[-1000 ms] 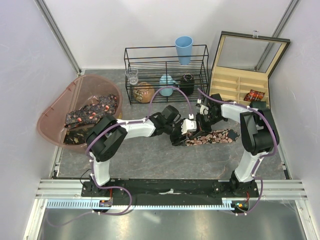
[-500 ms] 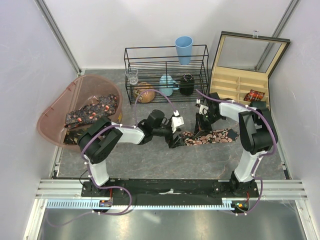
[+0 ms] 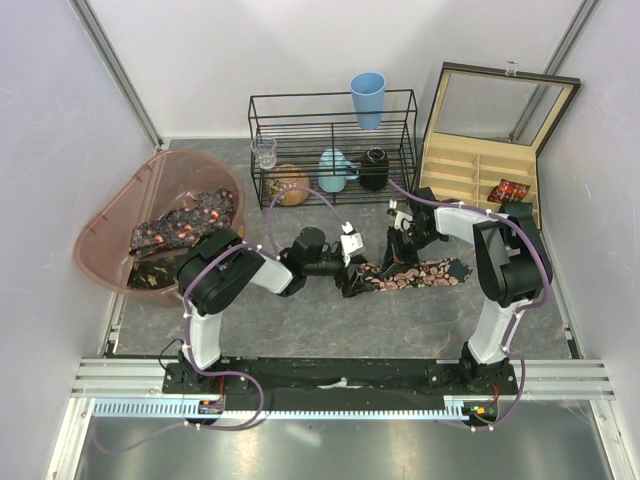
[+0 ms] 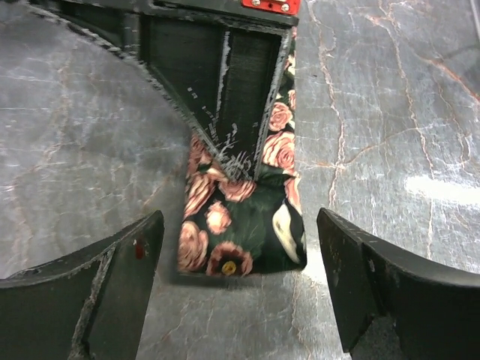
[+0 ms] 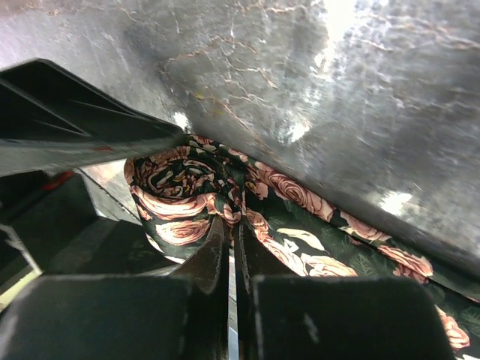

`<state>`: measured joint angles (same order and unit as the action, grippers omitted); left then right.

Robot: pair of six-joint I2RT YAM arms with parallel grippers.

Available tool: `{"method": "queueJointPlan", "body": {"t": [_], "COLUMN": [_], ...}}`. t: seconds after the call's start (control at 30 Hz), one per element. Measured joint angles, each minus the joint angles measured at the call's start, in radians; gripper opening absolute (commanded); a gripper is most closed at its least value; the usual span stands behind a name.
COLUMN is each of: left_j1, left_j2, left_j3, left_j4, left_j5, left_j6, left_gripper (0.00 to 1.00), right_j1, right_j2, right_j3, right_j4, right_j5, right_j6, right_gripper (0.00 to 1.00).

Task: Roll the ties
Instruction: Roll the tie at the center of the board.

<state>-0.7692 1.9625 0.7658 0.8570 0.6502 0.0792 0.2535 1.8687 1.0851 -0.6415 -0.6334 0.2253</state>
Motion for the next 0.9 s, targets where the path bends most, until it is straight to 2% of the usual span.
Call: {"method": "queueJointPlan", "body": {"t": [0.2,0.23,0.33,0.5,0.6,0.63,0.9], "left_j1": [-0.002,-0.002,-0.004,-0.009,-0.02,-0.026,-0.065], "left_j2": [0.034,0.039,0.049,0.045,0.018,0.006,-0.032], "left_j3": [0.0,0.0,0.001,0.014,0.039,0.052,0.212], "left_j4": [0.045,0.051,0.058,0.011,-0.095,-0.14,-0.537], "left_j5": [0.01,0.011,0.011,0.005,-0.02,-0.034,-0.134], "left_j6": [-0.021,-0.022,-0.021,0.022,0.08,0.101,0.286], "left_gripper": [0.69,0.62,0.51,0.45,0.42,0.4,0.29], "right_j1": [0.009,0.011,0.018,0.017,0.015,0.015,-0.025], "right_j2": [0.018,0.022,0.032,0.041,0.046,0.047,0.042], "right_j3": [0.0,0.0,0.0,0.001,0.009,0.012,0.036], "right_j4": [0.025,0.029,0.044,0.049,0.042,0.038,-0.017], "right_j5": [-0.032,-0.039,-0.056,-0.068,-0.073,-0.072,-0.039], "right_j6": [0.024,0.028,0.041,0.045,0.043,0.042,-0.019], "right_gripper": [0.0,0.0,0.0,0.01,0.12,0.19,0.4]}}
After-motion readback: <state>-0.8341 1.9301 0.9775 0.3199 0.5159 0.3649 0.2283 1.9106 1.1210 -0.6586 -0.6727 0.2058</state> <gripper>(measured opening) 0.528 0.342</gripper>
